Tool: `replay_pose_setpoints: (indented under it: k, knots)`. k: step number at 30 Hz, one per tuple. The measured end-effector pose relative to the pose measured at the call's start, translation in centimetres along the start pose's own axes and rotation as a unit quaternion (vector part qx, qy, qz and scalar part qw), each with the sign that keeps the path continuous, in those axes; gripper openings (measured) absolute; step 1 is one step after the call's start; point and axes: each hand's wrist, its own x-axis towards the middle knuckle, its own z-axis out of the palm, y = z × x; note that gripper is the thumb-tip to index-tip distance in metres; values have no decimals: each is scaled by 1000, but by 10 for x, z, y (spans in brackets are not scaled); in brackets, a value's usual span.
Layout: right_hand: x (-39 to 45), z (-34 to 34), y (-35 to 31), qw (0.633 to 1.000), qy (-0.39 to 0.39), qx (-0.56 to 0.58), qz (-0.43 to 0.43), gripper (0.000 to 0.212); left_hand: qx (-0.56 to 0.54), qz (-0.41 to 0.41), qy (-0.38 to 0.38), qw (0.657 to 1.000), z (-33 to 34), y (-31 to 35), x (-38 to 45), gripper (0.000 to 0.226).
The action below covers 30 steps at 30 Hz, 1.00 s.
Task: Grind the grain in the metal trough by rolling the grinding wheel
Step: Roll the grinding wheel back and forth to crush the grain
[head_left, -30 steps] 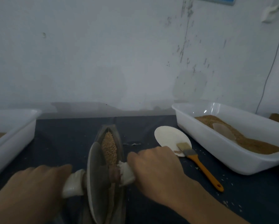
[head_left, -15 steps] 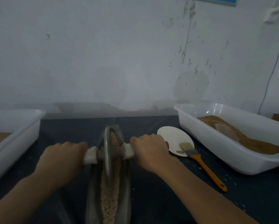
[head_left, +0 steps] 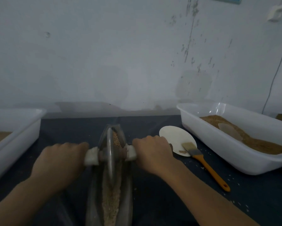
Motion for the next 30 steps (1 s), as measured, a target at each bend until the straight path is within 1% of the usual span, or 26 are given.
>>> replay_pose_setpoints:
  k: [2,5,8,10,11,13,16,19,21,23,27,30]
  knots:
    - [13,11,6,1000,3,2,20,21,-6,-17,-3,1000,-5,4,16,22]
    - [15,16,6,1000,8,-2,24,18,0,-22,-24,999,-8,6,22,22]
    - [4,2,1,1000,8,-13,-5,17,-32,-22,-68,997,-13,3,6,22]
    - [-8,-14,-5,999,-6,-12,-37,13,-72,-26,-118,990,-23,1,-8,21]
    - [-16,-21,-7,998,-7,-11,-54,13,-87,-24,-130,987,-28,0,-16,21]
    - [-32,-31,-11,997,1,-19,-80,17,-94,-12,-117,989,-35,-1,-32,21]
    - [-42,-34,-11,997,11,-36,-73,25,-77,23,-57,995,-38,0,-41,31]
    - [-21,-19,-7,999,-19,-18,-30,19,-66,-11,-63,996,-30,2,-24,27]
    - [0,-4,-2,1000,-17,-16,-5,17,-50,-26,-50,997,-19,5,-4,23]
    - [19,8,5,1000,-8,-22,10,20,-39,-35,-48,997,-9,5,13,22]
    - [24,17,10,1000,-13,-2,19,27,-13,-23,-46,999,-7,5,21,25]
    - [1,13,5,1000,6,0,-7,32,-12,-15,-52,998,-18,7,4,27]
